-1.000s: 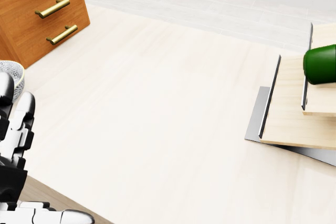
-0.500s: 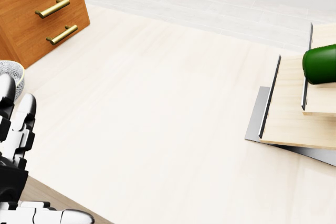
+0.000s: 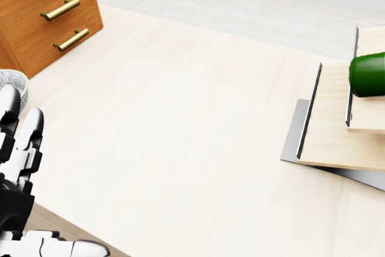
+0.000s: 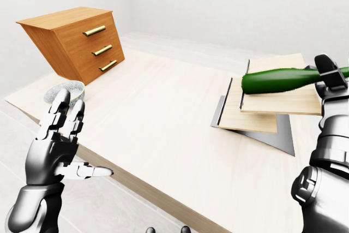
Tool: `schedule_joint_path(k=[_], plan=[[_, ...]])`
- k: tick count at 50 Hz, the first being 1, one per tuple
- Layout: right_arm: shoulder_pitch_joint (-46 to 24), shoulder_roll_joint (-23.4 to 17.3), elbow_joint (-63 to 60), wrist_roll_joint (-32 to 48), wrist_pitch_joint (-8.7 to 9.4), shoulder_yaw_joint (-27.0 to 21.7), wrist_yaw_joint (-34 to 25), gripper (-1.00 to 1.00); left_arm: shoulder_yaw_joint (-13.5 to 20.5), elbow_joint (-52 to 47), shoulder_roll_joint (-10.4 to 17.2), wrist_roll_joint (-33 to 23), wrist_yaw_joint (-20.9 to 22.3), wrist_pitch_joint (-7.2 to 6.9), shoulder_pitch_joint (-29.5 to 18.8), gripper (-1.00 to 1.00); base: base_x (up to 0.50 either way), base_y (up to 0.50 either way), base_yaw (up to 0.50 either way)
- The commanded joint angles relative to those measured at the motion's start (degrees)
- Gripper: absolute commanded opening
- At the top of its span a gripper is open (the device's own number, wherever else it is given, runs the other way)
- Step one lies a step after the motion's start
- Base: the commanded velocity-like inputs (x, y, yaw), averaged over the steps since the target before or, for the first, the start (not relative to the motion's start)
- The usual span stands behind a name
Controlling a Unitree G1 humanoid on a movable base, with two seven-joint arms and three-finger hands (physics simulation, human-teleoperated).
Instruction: Put the wine bottle on the wine rack.
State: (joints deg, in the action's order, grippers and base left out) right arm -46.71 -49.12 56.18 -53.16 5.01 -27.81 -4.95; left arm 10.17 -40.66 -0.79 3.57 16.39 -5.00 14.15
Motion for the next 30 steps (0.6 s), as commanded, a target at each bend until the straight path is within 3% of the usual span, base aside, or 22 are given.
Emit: schedule_joint_path(k=[1, 30], plan=[[21.1, -0.5, 5.2, 2.6, -0.01, -1.5, -0.3, 1.00, -0.3, 0.1, 0.0, -0.1, -0.1, 0.00, 0.3, 1.00, 0.00, 0.00, 0.00], [31.7, -3.9, 10.6, -3.5, -0.01, -6.0, -9.0, 1.00, -0.9, 0.7, 0.0, -0.5, -0.3, 0.00, 0.5, 1.00, 0.00, 0.00, 0.00]])
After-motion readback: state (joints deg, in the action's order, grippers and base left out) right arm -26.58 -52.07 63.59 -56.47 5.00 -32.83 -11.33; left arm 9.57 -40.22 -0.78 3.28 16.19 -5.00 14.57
